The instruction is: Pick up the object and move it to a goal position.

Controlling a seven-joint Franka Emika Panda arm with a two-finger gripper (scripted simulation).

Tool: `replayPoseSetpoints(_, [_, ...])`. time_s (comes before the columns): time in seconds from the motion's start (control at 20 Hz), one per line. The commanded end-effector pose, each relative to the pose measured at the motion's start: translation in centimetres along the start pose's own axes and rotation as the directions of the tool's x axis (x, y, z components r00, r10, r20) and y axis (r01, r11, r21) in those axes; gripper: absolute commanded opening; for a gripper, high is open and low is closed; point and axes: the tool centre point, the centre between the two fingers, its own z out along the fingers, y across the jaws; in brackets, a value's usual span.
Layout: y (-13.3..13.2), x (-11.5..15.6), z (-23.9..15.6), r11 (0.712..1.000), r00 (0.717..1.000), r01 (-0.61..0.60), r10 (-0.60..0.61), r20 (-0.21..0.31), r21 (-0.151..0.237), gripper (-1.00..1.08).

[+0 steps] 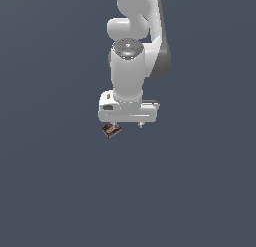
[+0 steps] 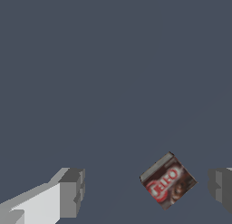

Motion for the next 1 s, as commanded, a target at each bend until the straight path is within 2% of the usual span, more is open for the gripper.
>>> replayPoseSetpoints(0.0, [0.0, 0.0, 0.0, 1.000, 1.000, 0.000, 0.000, 0.000, 0.000, 1.00])
replayPoseSetpoints(0.5, [0.6, 0.8, -2.0, 1.000, 1.000, 0.011, -0.011, -0.025, -0.009, 1.00])
replayPoseSetpoints(0.95, [1.2, 0.1, -0.5, 0.998, 0.998, -0.059, 0.059, -0.019, -0.001, 1.00])
